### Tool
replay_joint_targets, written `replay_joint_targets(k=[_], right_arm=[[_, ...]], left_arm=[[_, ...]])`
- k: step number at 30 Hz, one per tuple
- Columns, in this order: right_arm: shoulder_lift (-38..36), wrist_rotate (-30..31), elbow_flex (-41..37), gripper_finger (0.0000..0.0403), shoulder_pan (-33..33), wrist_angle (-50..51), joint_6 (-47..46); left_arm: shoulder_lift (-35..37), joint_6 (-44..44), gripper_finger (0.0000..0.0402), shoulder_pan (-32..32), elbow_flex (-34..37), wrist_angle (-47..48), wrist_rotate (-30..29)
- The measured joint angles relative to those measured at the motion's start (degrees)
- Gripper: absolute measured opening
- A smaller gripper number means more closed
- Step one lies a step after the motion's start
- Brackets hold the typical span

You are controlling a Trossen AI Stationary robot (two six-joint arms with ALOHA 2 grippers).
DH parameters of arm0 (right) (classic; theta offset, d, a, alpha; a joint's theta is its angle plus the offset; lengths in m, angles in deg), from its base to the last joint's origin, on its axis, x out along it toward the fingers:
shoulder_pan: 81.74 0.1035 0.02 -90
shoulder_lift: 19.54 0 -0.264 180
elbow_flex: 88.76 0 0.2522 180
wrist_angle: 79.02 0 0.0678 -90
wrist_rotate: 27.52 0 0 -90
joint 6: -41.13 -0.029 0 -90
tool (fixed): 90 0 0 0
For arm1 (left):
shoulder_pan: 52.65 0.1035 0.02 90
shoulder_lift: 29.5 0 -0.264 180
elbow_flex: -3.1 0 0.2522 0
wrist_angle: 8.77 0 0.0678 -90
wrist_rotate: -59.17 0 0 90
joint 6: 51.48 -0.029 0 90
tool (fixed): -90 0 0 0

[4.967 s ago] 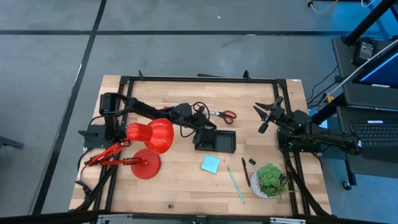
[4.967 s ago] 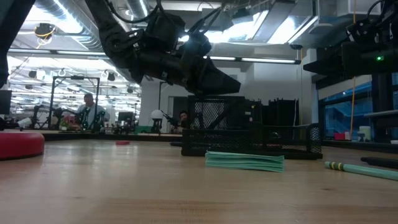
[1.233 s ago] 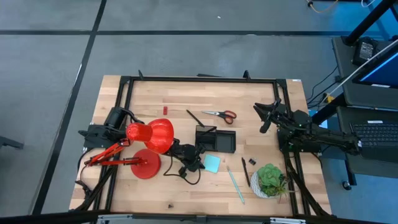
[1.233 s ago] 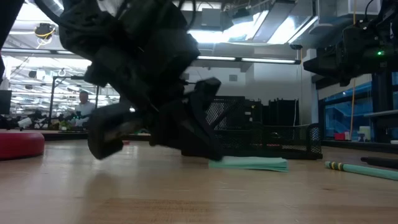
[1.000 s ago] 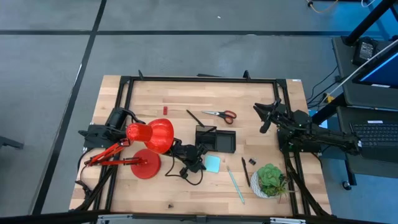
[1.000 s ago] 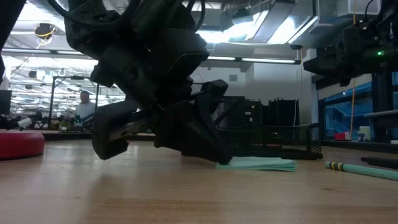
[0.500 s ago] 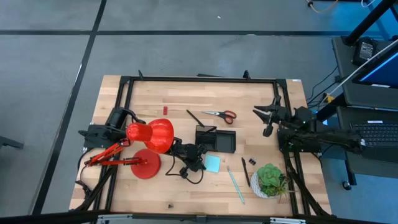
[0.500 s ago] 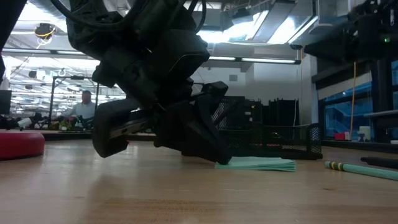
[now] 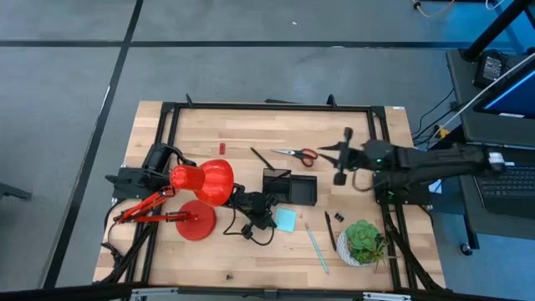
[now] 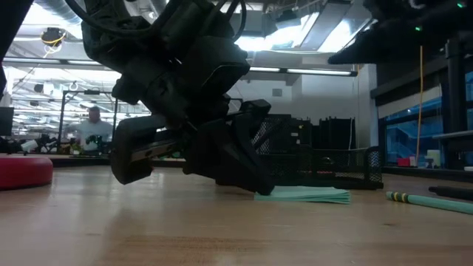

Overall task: Pick and place office supplies into organizer
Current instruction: Put the light blue sticky notes into the black desk organizer

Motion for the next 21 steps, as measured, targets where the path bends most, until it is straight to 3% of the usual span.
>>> replay_joint_targets(k=[11, 21], right_arm=[[20.82, 1.27, 20.13, 0.0084, 10.18, 9.50, 3.02], [31.17, 1.17, 25.09, 0.0084, 18.26, 11.36, 0.15]], left_arm=[[-0.01, 1.31, 0.0002, 0.62, 0.04, 0.63, 1.78], [-0.02, 1.51, 0.0002, 0.60, 0.04, 0.90, 1.88]])
